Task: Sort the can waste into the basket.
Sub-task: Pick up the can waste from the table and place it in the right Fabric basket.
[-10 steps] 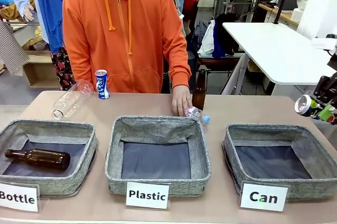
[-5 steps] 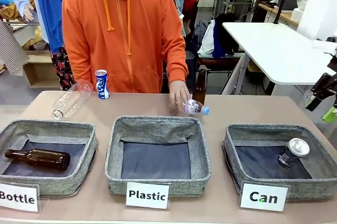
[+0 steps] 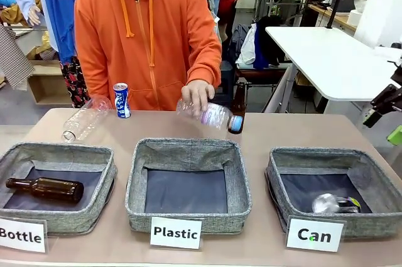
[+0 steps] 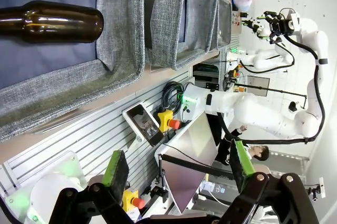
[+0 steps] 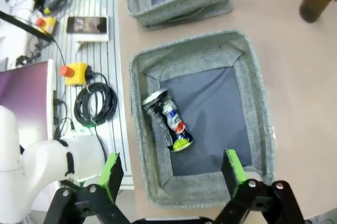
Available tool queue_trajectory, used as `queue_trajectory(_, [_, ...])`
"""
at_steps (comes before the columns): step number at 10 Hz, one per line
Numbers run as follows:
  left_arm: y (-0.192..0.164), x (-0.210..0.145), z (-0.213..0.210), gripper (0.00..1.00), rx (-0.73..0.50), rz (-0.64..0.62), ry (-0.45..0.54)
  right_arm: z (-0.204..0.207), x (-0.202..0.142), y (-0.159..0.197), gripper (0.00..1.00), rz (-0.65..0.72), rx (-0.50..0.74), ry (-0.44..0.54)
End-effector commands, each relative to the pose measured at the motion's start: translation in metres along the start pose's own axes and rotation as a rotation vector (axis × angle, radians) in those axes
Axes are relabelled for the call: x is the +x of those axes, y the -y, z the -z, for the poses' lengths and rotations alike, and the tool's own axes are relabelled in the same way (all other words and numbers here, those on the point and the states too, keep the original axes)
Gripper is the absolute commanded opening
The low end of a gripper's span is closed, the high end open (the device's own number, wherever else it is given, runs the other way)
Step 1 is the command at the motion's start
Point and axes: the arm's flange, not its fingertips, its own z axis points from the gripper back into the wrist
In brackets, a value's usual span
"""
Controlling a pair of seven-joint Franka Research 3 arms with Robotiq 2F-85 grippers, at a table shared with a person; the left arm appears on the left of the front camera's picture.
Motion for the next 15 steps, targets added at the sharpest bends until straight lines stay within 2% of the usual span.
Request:
queue_trajectory(1, [0.001, -0.001, 0.000, 1.00, -0.009, -0.011, -0.002, -0.004, 0.011, 0.011, 1.00, 0.099, -0.006, 0.113])
queue_trajectory(2, [0.001, -0.001, 0.000, 1.00, -0.009, -0.011, -0.002, -0.011, 0.026, 0.020, 1.00, 0.477, -0.012, 0.329])
queue_trajectory(4, [0.001, -0.001, 0.000, 1.00, -0.009, -0.011, -0.002, -0.025, 0.033, 0.046, 1.00, 0.848, 0.114, 0.595])
queue_trajectory(5, [0.001, -0.001, 0.000, 1.00, -0.009, -0.011, -0.002, -0.027, 0.032, 0.065, 1.00, 1.020, 0.161, 0.696])
queue_trajectory(6, [0.001, -0.001, 0.000, 1.00, -0.009, -0.011, -0.002, -0.026, 0.029, 0.079, 1.00, 1.098, 0.247, 0.771])
queue_trajectory(7, [0.001, -0.001, 0.000, 1.00, -0.009, -0.011, -0.002, -0.022, 0.026, 0.082, 1.00, 1.044, 0.297, 0.865])
queue_trajectory(8, [0.001, -0.001, 0.000, 1.00, -0.009, -0.011, -0.002, -0.012, 0.026, 0.083, 1.00, 1.028, 0.309, 0.840])
queue_trajectory(10, [0.001, -0.001, 0.000, 1.00, -0.009, -0.011, -0.002, 0.012, 0.031, 0.091, 1.00, 0.980, 0.274, 0.667])
queue_trajectory(11, [0.001, -0.001, 0.000, 1.00, -0.009, -0.011, -0.002, -0.011, 0.018, 0.093, 1.00, 1.005, 0.322, 0.697])
queue_trajectory(15, [0.001, -0.001, 0.000, 1.00, -0.009, -0.011, -0.002, -0.011, 0.018, 0.093, 1.00, 1.005, 0.322, 0.697])
